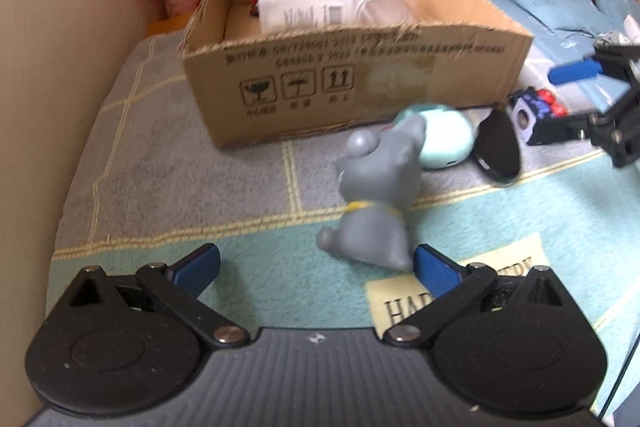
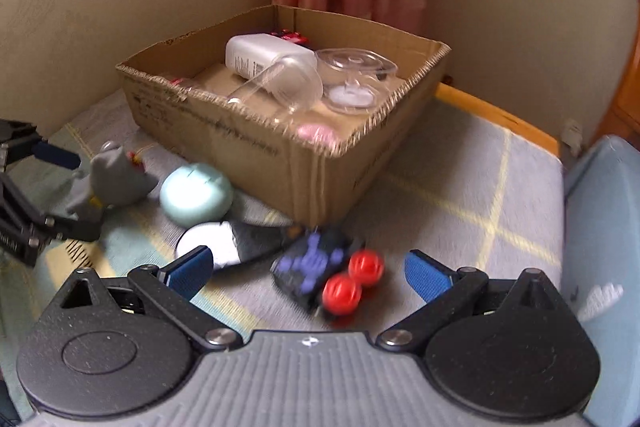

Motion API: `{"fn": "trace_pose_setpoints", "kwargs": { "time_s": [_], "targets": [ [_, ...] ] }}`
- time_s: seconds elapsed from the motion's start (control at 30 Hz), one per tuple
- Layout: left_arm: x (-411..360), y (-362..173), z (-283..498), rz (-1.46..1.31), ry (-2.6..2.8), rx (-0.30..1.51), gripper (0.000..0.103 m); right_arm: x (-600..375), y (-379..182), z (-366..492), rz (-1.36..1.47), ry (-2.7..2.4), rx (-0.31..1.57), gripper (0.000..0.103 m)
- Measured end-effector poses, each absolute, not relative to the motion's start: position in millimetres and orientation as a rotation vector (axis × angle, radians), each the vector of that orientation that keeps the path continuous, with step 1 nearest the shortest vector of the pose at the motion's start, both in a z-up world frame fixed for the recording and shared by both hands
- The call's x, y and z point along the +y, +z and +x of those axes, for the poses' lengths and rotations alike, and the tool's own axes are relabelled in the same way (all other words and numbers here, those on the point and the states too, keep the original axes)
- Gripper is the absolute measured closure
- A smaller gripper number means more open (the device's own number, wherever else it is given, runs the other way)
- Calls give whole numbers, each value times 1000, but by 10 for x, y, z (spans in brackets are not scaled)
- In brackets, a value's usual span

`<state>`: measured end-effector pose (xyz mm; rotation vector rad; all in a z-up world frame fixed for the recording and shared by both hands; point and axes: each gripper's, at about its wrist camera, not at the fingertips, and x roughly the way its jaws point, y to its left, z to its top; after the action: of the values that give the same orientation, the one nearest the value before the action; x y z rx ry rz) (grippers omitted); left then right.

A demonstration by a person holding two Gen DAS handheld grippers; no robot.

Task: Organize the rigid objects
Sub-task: 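Move the left tool to the grey toy figure while the right tool approaches the black cube toy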

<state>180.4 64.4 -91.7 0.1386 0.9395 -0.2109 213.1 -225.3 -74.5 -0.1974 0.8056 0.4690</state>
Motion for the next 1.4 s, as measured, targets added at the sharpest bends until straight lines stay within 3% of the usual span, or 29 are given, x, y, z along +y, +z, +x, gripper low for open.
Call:
{"fn": "trace_pose_setpoints", "kwargs": {
  "time_s": [0.33,0.7,1.4],
  "targets": [
    [714,-904,1808,124,-189,947,1,-2134,-880,2190,-275,608,884,0],
    [928,-909,1866,126,-112,925,1,-2082,-912,1681,-126,533,953,0],
    [608,-881,1830,51,-282,913,1,-1980,-1040,1502,-49,60,882,0]
  ]
}}
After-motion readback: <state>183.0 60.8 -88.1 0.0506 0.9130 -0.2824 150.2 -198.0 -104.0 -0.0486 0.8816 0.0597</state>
